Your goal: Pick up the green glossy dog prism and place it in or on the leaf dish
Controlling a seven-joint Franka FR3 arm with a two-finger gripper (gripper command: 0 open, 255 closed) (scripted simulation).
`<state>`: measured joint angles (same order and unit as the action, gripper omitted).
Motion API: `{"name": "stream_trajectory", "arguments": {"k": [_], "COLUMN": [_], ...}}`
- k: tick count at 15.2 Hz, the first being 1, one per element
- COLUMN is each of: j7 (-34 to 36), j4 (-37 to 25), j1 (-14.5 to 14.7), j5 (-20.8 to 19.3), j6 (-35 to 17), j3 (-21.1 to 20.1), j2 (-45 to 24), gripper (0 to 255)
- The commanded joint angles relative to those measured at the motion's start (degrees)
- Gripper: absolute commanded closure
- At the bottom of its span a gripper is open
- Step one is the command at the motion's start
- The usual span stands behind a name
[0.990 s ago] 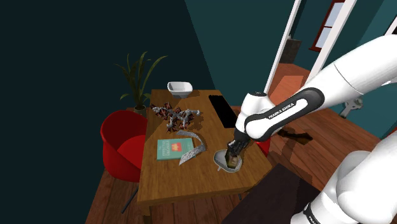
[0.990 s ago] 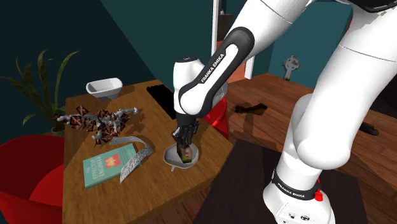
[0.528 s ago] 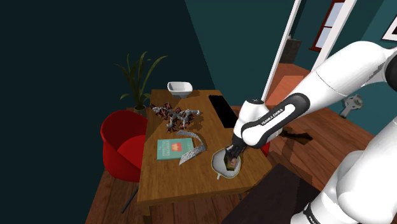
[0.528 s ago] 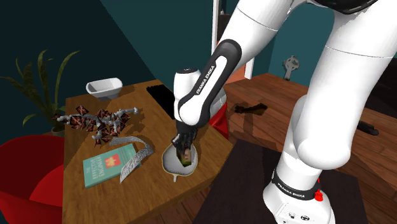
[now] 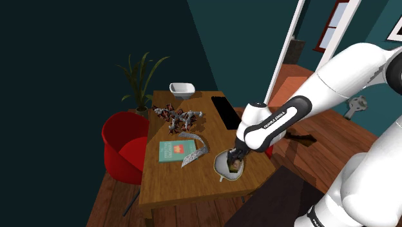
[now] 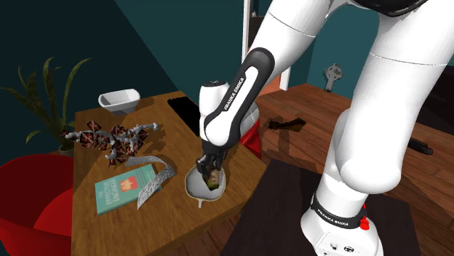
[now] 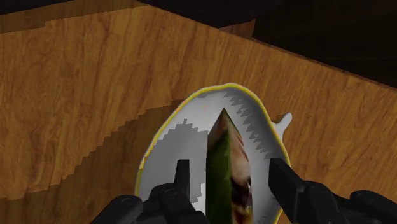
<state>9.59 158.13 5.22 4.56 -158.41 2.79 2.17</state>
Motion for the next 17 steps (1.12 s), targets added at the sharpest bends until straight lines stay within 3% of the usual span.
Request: {"name": "stream_trajectory", "arguments": {"k": [1,5,9,17], "j7": [-0.03,0.10,1.55,1.54], "j4": [0.25,0.05,-0.41,-0.41], "j1": [0.01,-0.02,-0.66,-0.69], "j5": [0.04,-0.11,-2.18,-2.17], "j6": [-0.08,0.49,10.01,10.01], "j3": [0.00,0.01,0.05,0.02], "j2": [-0.27,0.09,9.18,9.18], "gripper": [0,0,0,0]}}
